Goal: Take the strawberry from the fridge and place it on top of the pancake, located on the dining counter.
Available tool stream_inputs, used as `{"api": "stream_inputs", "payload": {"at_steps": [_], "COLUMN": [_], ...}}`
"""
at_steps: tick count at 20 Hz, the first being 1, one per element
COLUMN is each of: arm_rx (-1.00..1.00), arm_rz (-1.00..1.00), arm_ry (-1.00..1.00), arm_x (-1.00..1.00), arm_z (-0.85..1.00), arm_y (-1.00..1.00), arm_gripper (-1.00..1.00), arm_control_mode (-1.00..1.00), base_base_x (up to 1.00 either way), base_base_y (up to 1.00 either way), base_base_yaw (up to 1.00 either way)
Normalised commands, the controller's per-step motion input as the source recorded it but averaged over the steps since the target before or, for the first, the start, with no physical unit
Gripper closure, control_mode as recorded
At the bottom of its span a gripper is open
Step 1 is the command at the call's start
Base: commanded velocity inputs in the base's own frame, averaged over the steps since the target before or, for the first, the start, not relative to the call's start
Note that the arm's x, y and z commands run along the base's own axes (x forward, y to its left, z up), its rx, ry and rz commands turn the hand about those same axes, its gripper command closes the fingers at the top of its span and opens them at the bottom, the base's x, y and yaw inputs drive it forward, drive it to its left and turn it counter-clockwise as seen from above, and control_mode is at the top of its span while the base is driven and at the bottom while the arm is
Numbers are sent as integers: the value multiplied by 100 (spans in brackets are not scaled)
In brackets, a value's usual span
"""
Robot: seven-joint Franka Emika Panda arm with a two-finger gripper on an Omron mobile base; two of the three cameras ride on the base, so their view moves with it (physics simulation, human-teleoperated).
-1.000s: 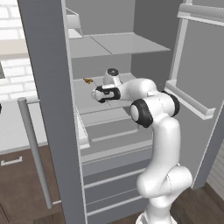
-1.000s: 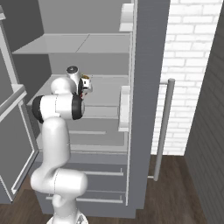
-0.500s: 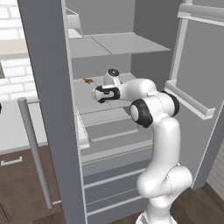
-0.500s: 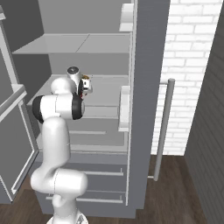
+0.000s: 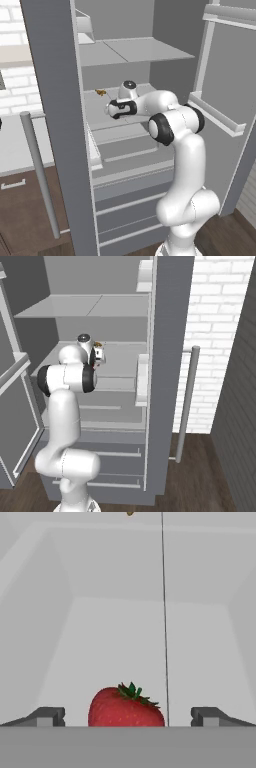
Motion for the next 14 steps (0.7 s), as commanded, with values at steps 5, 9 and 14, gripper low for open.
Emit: {"api": "stream_inputs", "payload": {"at_steps": [5, 9, 14], "arm_rx": [0, 0, 0], "arm_rz": [0, 0, 0], "arm_ry": [0, 0, 0], "arm_x": [0, 0, 0], "arm_z": [-7, -8, -12], "arm_y": [1, 1, 0], "arm_gripper": [100, 100, 100], "arm_control_mode": [-100, -100, -100], "base_base_x": [0, 0, 0], "base_base_y": [0, 0, 0], "base_base_yaw": [0, 0, 0]}}
